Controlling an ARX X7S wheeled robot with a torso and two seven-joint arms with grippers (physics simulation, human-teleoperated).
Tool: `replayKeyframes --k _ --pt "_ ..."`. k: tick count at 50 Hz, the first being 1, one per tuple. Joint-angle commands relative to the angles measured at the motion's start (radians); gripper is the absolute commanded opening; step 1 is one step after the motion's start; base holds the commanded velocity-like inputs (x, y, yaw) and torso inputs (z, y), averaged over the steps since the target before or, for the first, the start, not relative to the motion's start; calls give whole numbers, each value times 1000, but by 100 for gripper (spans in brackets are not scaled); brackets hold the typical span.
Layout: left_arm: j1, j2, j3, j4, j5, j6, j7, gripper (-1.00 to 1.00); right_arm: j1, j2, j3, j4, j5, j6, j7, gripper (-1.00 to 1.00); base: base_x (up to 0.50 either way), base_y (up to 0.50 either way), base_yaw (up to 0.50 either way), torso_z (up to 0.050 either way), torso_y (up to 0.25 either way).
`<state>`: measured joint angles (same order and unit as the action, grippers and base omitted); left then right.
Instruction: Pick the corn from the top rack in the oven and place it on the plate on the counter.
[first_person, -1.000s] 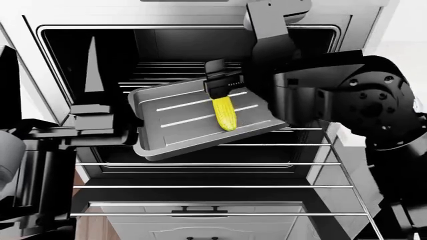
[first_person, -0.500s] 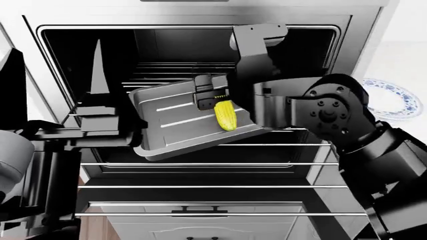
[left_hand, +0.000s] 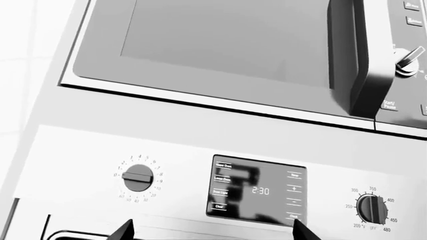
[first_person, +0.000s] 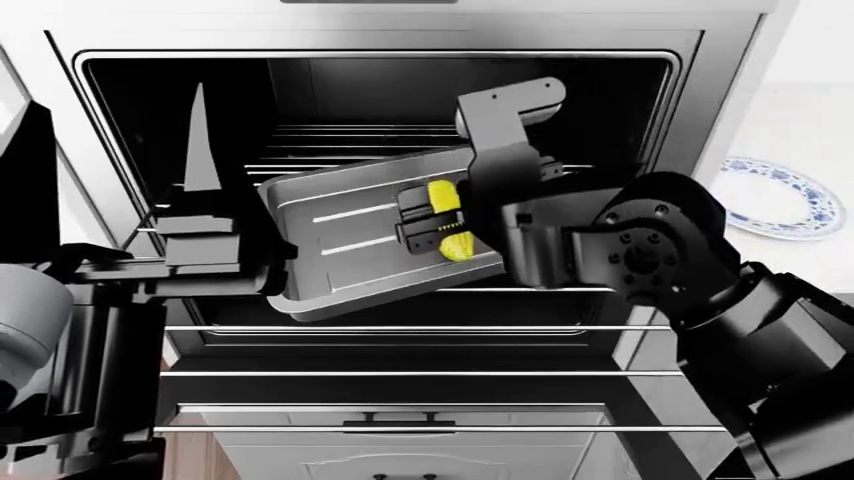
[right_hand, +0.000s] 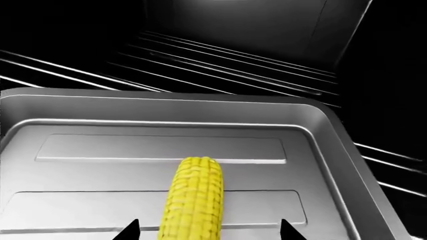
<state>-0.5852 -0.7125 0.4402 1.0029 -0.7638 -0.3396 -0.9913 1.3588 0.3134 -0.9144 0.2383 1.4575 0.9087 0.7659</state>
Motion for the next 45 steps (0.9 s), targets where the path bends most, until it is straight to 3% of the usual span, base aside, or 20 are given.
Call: replayKeyframes --k 1,45 --pt "9 1 11 -11 15 19 4 100 5 7 -26 -14 -10 26 16 100 0 0 0 0 0" --pt "-3 -13 37 -15 12 34 -8 100 -29 -12 -46 7 -16 0 -30 100 0 0 0 0 0"
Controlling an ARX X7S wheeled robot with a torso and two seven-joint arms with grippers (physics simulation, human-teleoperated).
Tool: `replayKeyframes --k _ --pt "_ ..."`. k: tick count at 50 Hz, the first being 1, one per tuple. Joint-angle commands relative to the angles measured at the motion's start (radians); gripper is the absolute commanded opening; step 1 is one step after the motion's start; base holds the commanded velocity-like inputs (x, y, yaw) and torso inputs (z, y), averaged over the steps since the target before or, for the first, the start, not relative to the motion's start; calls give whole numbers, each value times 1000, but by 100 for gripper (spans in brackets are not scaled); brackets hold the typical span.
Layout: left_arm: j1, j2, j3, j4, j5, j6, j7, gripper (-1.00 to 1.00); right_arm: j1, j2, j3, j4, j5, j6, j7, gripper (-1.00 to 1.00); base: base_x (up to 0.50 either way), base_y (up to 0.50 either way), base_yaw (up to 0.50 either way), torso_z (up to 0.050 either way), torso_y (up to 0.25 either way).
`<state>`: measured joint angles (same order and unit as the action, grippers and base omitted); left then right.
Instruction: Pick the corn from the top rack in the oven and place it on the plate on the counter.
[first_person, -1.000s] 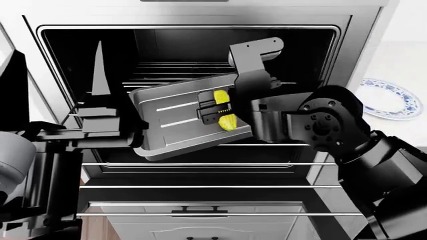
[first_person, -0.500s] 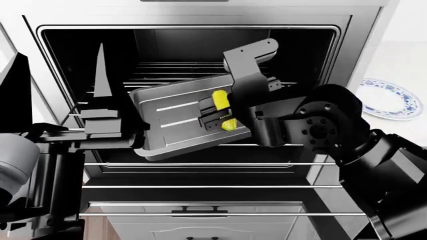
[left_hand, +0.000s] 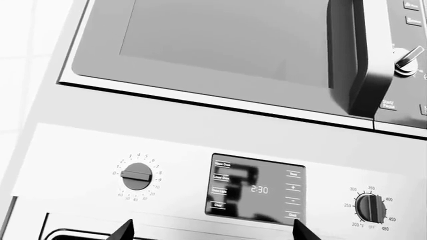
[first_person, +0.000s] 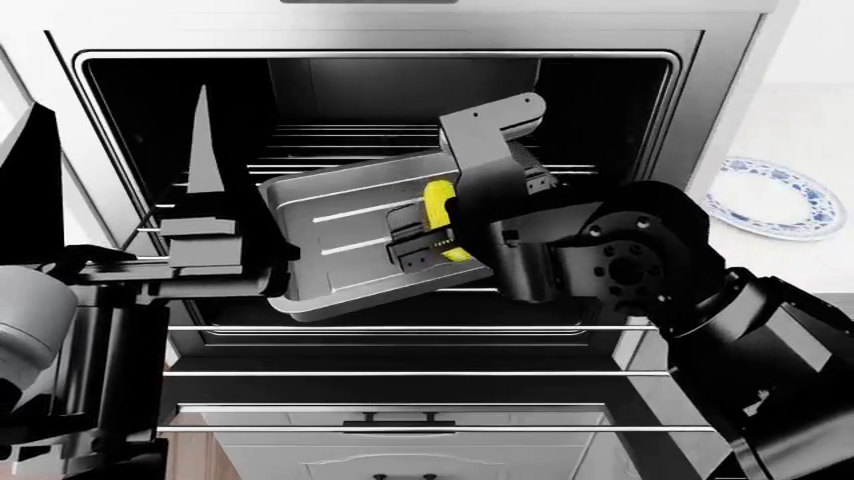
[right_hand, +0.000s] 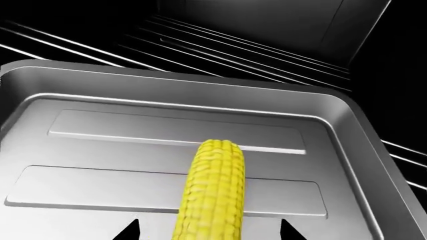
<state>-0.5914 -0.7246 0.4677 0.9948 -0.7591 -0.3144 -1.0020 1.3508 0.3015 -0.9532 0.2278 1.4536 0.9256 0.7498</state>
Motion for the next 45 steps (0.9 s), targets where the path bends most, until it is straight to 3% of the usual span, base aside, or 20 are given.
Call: replayKeyframes --k 1,27,28,45 --pt "5 -2 10 -7 8 10 3 100 -21 0 -8 18 -12 -18 -14 100 0 0 0 0 0" --pt "19 -5 21 -14 21 32 2 100 -40 2 -17 11 -20 -35 -37 100 0 0 0 0 0" --pt "19 -5 21 -15 22 33 1 100 -41 2 -18 9 -18 -34 -40 -100 0 0 0 0 0" --pt "9 -3 31 -22 21 36 5 100 -33 5 -34 -2 -43 -42 -67 -100 0 0 0 0 0"
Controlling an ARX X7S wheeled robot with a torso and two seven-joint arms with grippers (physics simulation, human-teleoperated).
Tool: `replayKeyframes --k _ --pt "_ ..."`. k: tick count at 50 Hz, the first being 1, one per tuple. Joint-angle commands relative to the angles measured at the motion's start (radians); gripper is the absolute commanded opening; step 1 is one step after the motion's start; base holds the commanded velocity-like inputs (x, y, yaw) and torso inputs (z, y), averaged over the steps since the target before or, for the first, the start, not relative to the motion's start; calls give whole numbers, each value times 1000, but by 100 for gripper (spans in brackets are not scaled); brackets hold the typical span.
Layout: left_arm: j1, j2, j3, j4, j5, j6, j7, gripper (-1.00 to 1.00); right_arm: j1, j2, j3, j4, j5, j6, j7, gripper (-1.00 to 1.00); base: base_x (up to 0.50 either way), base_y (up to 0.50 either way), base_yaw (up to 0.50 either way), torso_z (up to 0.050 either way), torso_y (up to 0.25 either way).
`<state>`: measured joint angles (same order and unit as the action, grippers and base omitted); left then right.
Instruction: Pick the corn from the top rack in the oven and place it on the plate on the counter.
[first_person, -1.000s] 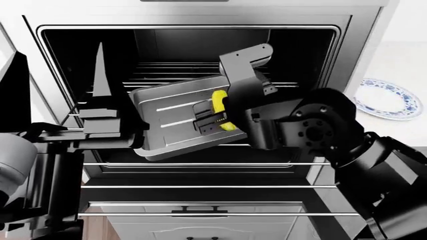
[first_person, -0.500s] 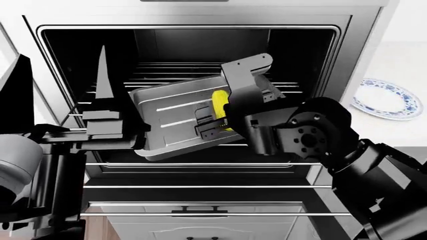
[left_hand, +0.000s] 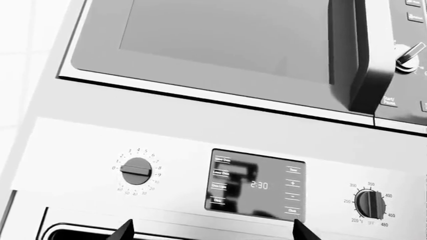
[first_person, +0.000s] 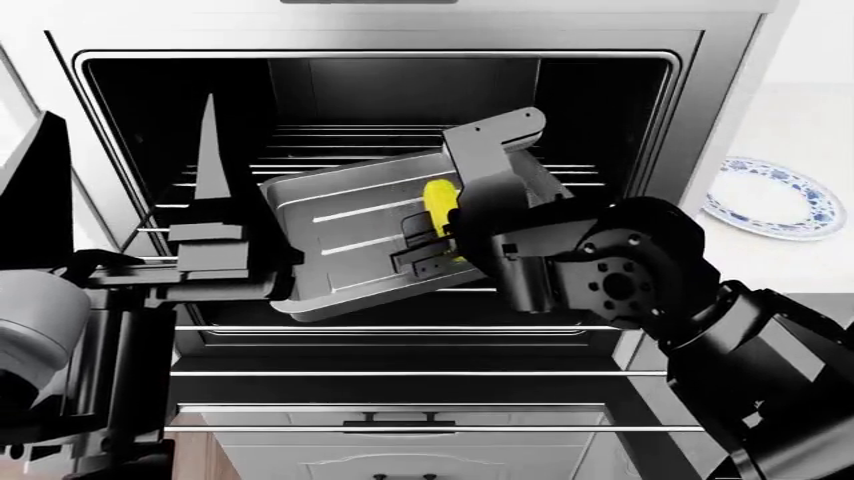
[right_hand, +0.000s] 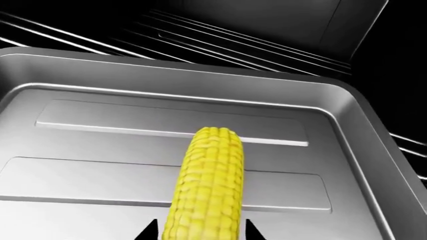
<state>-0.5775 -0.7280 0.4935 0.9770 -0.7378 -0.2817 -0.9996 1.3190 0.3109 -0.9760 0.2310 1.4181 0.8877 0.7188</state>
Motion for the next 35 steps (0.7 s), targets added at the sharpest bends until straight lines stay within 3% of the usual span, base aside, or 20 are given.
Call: replayKeyframes --k 1,21,35 --pt "-4 0 4 -5 -1 5 2 100 -1 -4 -12 -5 -15 -11 -40 -100 0 0 3 0 0" --pt "-4 -6 8 -1 2 11 -5 100 -69 74 18 -136 -160 -242 -189 -100 0 0 0 0 0" --pt "-14 -6 15 2 0 6 -12 100 -122 173 80 -324 -122 -325 -267 -100 0 0 0 0 0"
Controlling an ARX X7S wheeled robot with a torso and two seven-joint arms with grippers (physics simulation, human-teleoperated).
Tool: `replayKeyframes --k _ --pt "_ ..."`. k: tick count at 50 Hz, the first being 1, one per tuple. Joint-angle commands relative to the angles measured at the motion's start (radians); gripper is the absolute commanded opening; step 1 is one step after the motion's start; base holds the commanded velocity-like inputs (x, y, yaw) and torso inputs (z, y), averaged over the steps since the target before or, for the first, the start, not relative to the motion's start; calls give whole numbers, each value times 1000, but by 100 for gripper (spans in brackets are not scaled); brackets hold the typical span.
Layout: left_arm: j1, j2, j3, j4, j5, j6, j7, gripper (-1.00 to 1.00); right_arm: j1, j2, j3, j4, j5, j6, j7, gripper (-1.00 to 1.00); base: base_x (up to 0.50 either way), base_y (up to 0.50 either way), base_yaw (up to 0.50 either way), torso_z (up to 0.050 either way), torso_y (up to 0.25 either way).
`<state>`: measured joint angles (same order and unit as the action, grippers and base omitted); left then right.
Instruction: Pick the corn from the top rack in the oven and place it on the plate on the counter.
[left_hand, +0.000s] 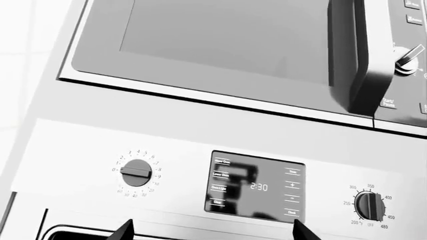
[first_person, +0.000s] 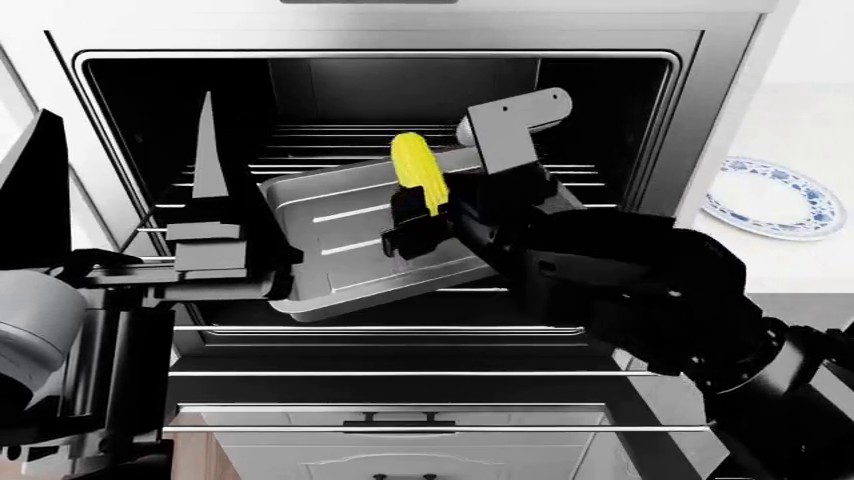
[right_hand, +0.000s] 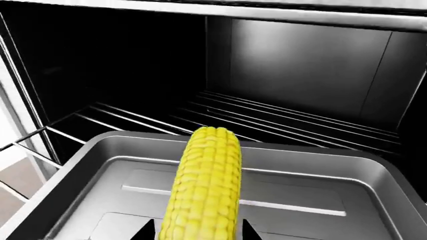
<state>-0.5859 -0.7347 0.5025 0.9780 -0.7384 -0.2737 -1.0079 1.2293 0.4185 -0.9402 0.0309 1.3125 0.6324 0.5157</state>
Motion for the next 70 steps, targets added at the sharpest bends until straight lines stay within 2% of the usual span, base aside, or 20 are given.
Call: replayKeyframes --k 1,13,21,42,70 --pt "-7 1 7 1 1 -3 -4 100 -34 69 47 -129 -16 -73 -64 -100 0 0 0 0 0" --pt "-21 -2 7 0 -10 -8 -9 100 -68 122 91 -215 -40 -150 -83 -100 0 0 0 0 0" --pt "-17 -35 -20 -9 -17 5 -11 100 -131 184 134 -308 -10 -199 -56 -100 0 0 0 0 0" --pt "23 -52 -29 -30 11 47 -5 100 -241 350 229 -605 14 -285 90 -100 0 0 0 0 0" --pt "-4 -61 -25 -22 -4 32 -15 100 -249 464 309 -786 30 -327 175 -100 0 0 0 0 0"
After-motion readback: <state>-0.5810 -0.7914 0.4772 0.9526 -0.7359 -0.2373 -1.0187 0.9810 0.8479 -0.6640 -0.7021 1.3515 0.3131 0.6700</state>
